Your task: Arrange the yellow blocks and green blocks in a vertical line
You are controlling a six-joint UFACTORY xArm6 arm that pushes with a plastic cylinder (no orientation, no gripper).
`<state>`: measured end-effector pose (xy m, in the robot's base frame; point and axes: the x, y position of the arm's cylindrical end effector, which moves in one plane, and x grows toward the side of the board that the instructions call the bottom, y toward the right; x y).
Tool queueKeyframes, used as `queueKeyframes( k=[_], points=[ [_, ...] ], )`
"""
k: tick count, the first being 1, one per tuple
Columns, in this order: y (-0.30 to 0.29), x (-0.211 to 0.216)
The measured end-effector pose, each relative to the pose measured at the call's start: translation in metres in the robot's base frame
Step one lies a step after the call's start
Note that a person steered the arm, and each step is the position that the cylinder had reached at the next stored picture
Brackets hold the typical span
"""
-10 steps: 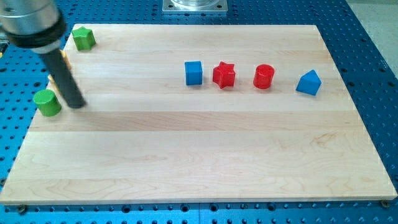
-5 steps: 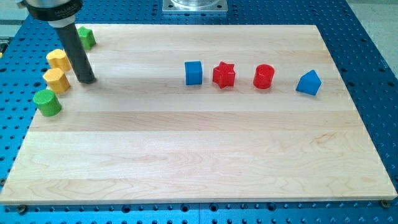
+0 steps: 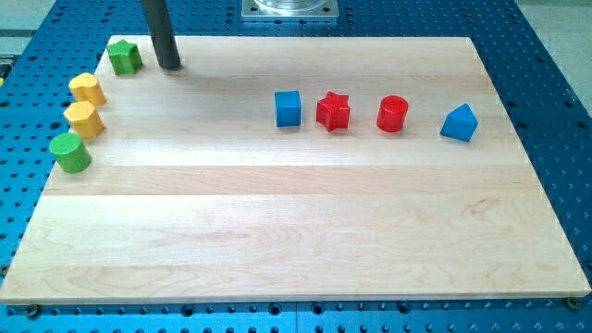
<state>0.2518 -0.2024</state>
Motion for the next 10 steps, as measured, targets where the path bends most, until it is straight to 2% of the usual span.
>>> queueKeyframes(
  k=[2,6,7,8,10],
  points=[
    [-0.06,0.0],
    [-0.004,-0.008],
    [-0.004,-0.046],
    [-0.005,-0.06],
    [-0.035,-0.061]
  ],
)
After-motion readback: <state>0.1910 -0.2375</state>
